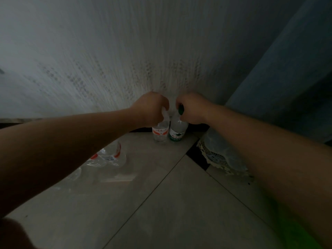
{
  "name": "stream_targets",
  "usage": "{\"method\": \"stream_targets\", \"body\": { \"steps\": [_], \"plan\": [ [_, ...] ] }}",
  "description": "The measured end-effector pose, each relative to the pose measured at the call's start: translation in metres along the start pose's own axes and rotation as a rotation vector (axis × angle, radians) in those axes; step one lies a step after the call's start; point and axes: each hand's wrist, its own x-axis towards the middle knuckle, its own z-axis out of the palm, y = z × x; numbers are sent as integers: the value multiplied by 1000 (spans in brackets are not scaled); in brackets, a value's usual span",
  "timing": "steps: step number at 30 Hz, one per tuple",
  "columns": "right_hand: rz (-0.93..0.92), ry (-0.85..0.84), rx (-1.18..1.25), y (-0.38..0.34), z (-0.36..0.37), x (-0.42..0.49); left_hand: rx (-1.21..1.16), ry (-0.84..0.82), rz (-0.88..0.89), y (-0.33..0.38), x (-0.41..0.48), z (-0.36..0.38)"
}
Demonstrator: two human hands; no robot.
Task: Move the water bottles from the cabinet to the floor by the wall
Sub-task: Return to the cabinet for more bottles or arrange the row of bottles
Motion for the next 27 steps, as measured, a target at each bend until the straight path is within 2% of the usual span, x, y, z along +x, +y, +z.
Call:
{"method": "stream_targets", "body": {
  "steps": [7, 27],
  "plan": [
    [0, 0, -29, 3, 5, 6, 44, -18, 54, -2, 2, 2],
    [-13, 3, -34, 9, 9, 8, 46, -21, 55, -7, 6, 8]
  ]
}}
